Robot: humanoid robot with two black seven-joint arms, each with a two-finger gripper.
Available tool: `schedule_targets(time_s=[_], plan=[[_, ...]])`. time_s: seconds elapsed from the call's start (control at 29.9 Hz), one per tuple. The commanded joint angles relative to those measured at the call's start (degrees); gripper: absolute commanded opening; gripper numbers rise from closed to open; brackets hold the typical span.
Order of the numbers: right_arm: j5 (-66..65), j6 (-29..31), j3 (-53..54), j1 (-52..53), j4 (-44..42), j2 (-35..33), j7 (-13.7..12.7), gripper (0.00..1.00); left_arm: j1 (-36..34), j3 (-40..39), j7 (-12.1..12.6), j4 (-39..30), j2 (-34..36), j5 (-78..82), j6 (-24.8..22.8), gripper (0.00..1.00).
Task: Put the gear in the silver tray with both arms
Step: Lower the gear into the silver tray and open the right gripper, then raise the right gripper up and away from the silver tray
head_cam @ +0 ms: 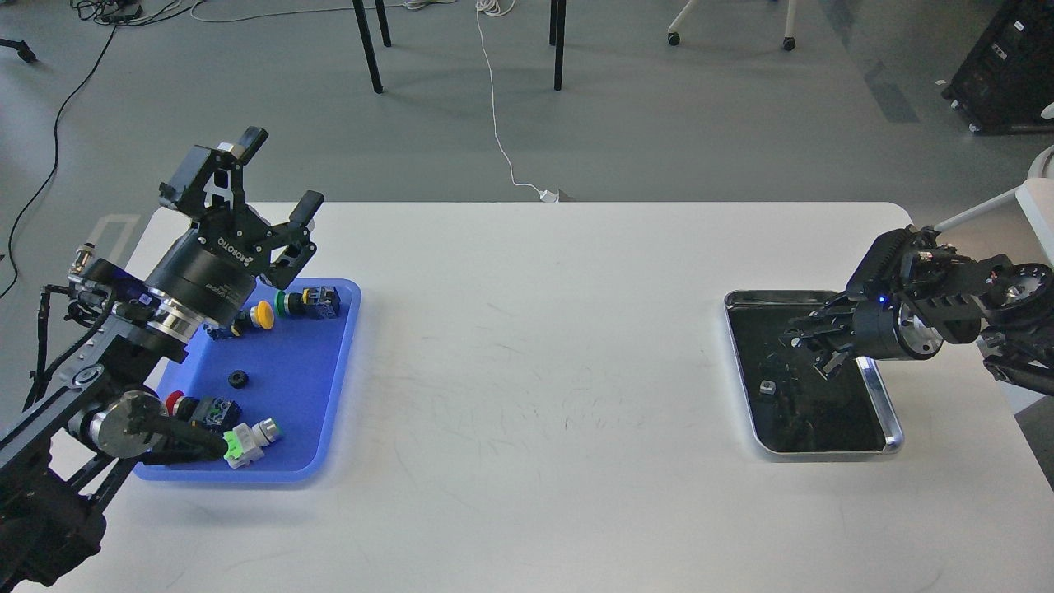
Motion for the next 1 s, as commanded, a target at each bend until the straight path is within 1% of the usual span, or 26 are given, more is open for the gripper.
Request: schedule_targets(time_s=[0.0,0.07,0.1,0.17,0.2,0.3,0.33,0.47,0.54,0.77,0.87,0.97], plan=[[0.21,-0.09,0.22,-1.34,-0.15,0.65,0.0,0.23,-0.04,-0.01,0.0,0.01,0.0,0.0,0.09,0.98],[0.29,-0.09,0.22,-1.43,-0.15,0.56,0.0,0.33,0.04,-0.01,0.0,0.01,0.0,0.0,0.09,0.98],[0.29,-0.09,0.31,-1.35,-0.15,0.48,0.0,0.41,0.04,-0.01,0.0,0.01,0.0,0.0,0.09,0.98],[0.47,-0.09,0.92,-1.35,0.11,-0.05,0.0,0.66,0.04,-0.01,0.0,0.01,0.0,0.0,0.09,0.98],[0.47,-0.09,1.36,-1.35,0.2,-0.14,0.0,0.74,0.04,-0.01,0.0,0.01,0.0,0.0,0.09,0.98],[0.47,-0.09,2.76,-1.35,0.46,-1.36,0.0,0.9,0.04,-0.09,0.0,0.01,0.09,0.0,0.09,0.98],[0.47,-0.09,3.38,-1.35,0.73,-1.8,0.0,0.93,0.04,-0.09,0.0,0.01,0.09,0.0,0.09,0.98],[0.82,-0.09,5.84,-1.17,1.17,-3.04,0.0,0.96,0.48,-0.09,0.0,-0.08,0.18,0.0,0.09,0.98],[1.08,-0.09,7.94,-0.65,1.87,-3.91,0.0,0.97,0.48,-0.09,0.0,-0.08,0.27,0.0,0.09,0.98],[3.45,-0.09,25.33,-1.61,7.4,-8.05,0.0,0.97,0.48,-0.01,0.0,-0.08,0.35,0.0,0.09,0.98],[12.56,-0.18,33.59,-5.11,8.29,-7.35,0.0,0.97,0.57,-0.01,-0.26,0.01,0.27,0.0,0.61,0.98],[26.53,-0.09,41.94,-8.54,8.38,-4.81,0.0,0.97,1.53,0.08,-0.27,-0.08,0.61,0.0,0.61,0.98]])
